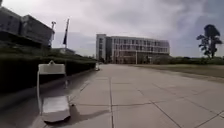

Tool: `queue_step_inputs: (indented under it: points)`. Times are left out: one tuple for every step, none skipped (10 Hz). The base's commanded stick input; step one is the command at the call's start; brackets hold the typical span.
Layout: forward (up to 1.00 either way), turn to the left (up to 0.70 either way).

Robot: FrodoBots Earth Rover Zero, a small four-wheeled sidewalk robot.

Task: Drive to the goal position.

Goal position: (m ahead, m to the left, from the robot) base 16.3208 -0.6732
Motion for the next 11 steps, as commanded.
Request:
queue_step_inputs:
  points:
    - [0.70, -0.27]
    - [0.70, -0.11]
    - [0.70, -0.09]
    - [0.70, -0.24]
    - [0.70, -0.12]
    - [0.70, 0.00]
    - [0.70, 0.00]
    - [0.70, 0.00]
    - [0.70, 0.00]
    - [0.70, 0.00]
    - [0.70, 0.00]
